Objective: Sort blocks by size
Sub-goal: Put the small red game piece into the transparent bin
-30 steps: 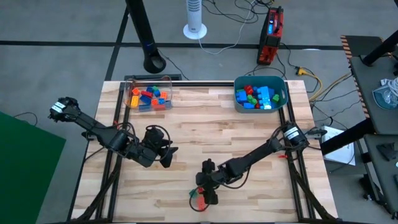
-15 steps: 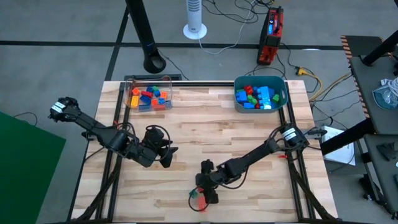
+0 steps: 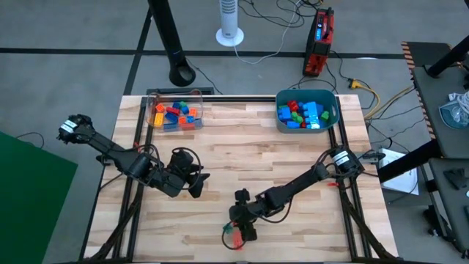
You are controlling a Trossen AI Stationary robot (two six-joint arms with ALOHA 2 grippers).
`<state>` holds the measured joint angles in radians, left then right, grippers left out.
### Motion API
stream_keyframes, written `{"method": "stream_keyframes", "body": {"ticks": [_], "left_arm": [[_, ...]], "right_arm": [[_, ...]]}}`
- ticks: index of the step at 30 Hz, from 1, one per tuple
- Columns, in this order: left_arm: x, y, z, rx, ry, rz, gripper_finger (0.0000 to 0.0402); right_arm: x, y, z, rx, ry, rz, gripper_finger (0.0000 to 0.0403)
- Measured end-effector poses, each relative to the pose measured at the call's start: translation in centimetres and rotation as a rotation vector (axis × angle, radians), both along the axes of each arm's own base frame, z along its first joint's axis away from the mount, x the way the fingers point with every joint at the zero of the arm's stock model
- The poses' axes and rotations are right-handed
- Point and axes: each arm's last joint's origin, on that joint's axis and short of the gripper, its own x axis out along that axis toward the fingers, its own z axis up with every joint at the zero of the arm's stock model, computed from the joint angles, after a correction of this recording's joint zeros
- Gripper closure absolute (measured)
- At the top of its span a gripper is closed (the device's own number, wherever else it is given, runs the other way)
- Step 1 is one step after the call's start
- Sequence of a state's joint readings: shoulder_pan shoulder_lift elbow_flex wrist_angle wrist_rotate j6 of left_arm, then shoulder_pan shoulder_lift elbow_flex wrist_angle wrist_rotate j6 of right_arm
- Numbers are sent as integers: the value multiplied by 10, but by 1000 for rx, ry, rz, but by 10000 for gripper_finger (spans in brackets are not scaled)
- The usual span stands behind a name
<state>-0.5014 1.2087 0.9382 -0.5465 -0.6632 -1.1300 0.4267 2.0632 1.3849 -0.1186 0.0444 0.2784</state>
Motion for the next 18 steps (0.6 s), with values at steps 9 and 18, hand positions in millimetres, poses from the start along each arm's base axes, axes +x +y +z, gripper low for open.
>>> {"method": "stream_keyframes", "body": {"ticks": [9, 18], "left_arm": [[0, 0, 0, 0, 0, 0, 199], [0, -2, 3, 3, 11, -106, 199]], "right_arm": [[-1, -2, 1, 7, 19, -21, 271], [0, -37, 54, 93, -19, -168, 271]]}}
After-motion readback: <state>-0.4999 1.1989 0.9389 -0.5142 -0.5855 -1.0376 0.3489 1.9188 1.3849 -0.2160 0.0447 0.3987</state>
